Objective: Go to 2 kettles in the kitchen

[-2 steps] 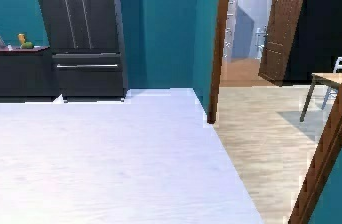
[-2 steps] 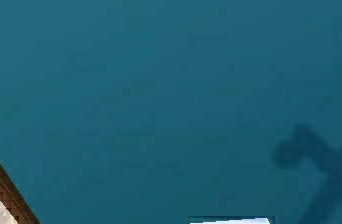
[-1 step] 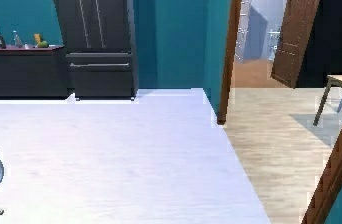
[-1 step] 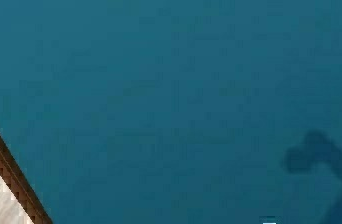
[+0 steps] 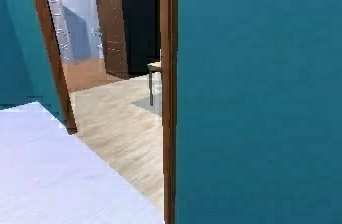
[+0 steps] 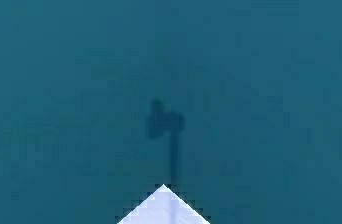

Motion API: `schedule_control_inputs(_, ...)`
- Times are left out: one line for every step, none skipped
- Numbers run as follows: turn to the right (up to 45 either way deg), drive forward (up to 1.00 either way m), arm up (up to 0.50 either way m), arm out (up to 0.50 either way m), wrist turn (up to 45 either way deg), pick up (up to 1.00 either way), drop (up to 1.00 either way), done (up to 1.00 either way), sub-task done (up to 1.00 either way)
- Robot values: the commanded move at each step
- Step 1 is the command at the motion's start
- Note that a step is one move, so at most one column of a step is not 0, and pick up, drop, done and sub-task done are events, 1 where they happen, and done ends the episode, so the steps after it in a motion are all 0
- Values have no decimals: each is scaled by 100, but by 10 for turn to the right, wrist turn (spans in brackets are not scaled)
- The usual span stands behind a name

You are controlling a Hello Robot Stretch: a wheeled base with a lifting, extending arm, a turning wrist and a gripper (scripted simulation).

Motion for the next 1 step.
schedule_control_inputs(450, 0, 0, 0, 0, 0, 0, 0, 0)
